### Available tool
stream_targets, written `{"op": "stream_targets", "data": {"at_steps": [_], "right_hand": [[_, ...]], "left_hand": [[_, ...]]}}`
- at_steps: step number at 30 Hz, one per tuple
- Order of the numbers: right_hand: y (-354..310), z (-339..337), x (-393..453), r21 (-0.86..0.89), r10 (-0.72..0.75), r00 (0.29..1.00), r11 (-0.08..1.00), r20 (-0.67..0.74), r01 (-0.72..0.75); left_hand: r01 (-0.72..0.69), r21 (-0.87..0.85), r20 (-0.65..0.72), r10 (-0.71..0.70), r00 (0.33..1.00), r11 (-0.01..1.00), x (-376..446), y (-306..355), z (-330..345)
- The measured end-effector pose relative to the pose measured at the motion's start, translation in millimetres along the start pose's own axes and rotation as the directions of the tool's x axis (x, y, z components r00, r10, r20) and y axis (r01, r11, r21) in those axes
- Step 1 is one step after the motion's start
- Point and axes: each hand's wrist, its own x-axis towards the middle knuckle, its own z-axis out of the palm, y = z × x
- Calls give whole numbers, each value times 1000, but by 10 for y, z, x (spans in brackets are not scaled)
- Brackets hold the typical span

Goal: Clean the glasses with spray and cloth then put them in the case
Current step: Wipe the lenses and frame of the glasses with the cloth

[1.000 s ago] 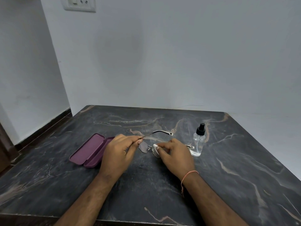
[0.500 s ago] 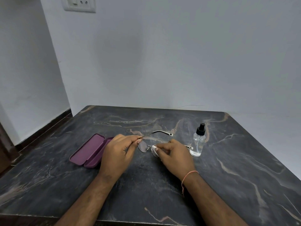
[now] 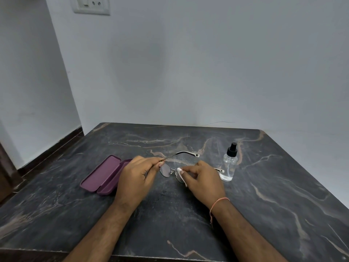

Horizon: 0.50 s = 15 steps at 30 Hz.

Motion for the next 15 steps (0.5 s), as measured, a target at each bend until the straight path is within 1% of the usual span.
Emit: {"op": "stream_targets", "data": {"at_steps": [3,7,9,11,13,15], "right_hand": [[9,-2,-3,-27,23,1000,999,1,-23],[-18,-21,-21,-6,35,999,999,30,-35],[-25,-22,-33,13,14,999,1000,42,-14],[-40,-22,-46,82,-17,1000,996,24,15],[-80,-31,-57,225,-36,999,974,-19,39],[-113,-44,-65,370,-48,997,927,-55,65]], "left_hand": [[10,6,-7,-10,1000,1000,2,22,-8],[21,14,-40,-20,999,1000,7,11,-9],[32,13,-55,-31,998,999,8,-1,-13],[57,20,-65,-56,996,998,11,-15,-26],[82,26,-78,-80,994,996,12,-19,-38],[98,35,-98,-94,991,995,15,-14,-49]]}}
